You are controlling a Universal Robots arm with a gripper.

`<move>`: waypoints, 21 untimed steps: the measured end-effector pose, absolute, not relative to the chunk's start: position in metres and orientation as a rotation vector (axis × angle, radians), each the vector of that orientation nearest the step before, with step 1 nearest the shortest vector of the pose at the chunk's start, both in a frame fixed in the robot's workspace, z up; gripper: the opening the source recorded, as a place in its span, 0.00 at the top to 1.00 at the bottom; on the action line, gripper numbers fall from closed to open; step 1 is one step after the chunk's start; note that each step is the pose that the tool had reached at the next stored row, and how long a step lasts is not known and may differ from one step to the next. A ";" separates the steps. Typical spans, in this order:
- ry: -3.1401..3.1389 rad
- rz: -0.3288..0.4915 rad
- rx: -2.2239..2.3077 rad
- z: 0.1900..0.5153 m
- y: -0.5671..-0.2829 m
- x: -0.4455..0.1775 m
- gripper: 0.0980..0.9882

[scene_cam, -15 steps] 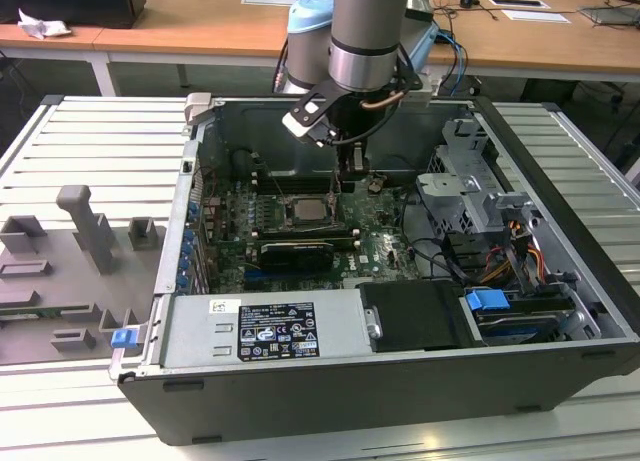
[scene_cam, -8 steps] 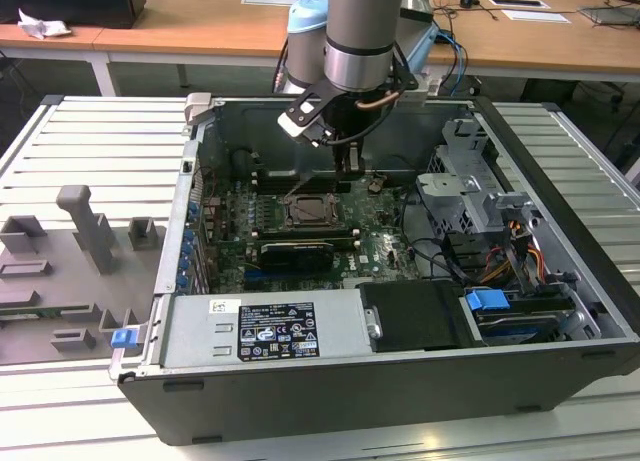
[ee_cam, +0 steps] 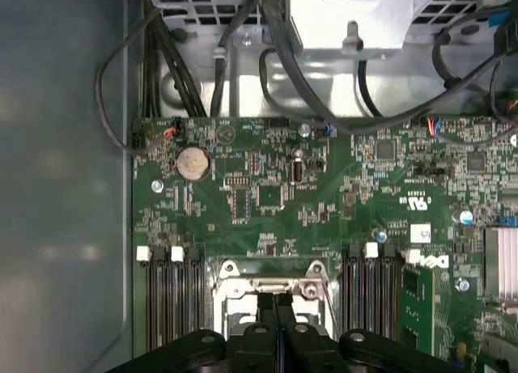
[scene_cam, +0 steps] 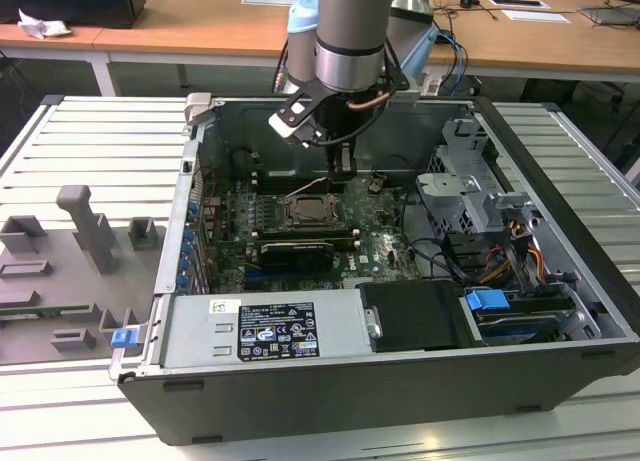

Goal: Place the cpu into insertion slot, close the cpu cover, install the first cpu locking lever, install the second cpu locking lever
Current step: 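Close the cpu cover, then install the first cpu locking lever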

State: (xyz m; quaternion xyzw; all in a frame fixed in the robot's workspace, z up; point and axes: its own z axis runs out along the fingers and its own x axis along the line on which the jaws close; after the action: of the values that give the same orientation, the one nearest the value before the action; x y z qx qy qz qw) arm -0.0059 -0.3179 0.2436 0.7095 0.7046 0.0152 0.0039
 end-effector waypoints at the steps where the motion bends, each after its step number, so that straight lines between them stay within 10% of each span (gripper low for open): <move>1: 2.208 0.048 2.223 0.244 -0.318 -0.009 0.99; 21: 2.208 0.047 2.223 0.249 -0.318 -0.031 0.99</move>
State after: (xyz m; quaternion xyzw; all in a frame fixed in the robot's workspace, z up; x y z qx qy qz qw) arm -0.0314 -0.3179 0.2486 0.7094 0.7047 0.0150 0.0040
